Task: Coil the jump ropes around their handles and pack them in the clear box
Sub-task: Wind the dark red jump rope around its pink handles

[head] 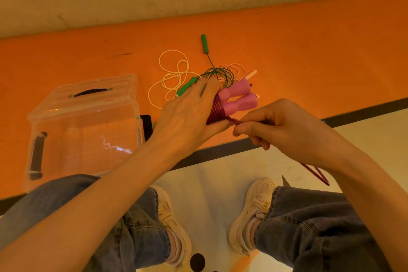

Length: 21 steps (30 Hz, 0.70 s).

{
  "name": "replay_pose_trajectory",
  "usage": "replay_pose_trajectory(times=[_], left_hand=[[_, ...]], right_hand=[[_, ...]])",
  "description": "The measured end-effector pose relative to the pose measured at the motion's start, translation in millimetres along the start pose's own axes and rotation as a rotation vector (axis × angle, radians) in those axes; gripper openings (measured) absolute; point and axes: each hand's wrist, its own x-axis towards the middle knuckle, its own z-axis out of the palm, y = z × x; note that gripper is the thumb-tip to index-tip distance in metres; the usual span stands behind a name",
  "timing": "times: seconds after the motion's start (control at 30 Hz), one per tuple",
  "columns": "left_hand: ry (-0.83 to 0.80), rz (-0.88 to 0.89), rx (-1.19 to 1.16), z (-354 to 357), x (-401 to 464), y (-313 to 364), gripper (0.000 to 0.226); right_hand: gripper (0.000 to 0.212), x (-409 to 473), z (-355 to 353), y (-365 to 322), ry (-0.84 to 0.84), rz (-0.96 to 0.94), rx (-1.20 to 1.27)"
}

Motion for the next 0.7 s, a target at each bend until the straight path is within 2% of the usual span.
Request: replay_pose_trajectory(times=[0.07,0.2,0.27,0.37,0.43,0.53,0.7], left_hand=[[0.032,0.015,0.019,0,1,0,0.059],[0.003,0.03,0.062,1,1,0,0.054],[-0.02,0.023,0.091,2,-1,-2,0.053],[-0.046,-0.004,0.077,0,-2,-3,0.048],[-0.057,0.006,0.052,-1,-2,-1,0.047],[-0.084,0.084,0.051,-2,0,3,0.046],[-0.099,0.159,0.025,-2,-3,10,0.05]], right_hand=[[0.026,0,-3,1,0.017,-0.002,-0.037],[0.008,-1,-11,-2,0.02,-0.018,-0.12],[0.022,-4,-22,1,-0.007,-0.004,-0.143],[0.026,-9,-40,4,-0.029,-0.021,-0.185],[0.015,-9,-46,5,0.053,-0.077,-0.206],[0.022,-3,-44,3,0.205,-0.177,-0.163],[0.01,16,-32,4,0.346,-0.264,-0.105]])
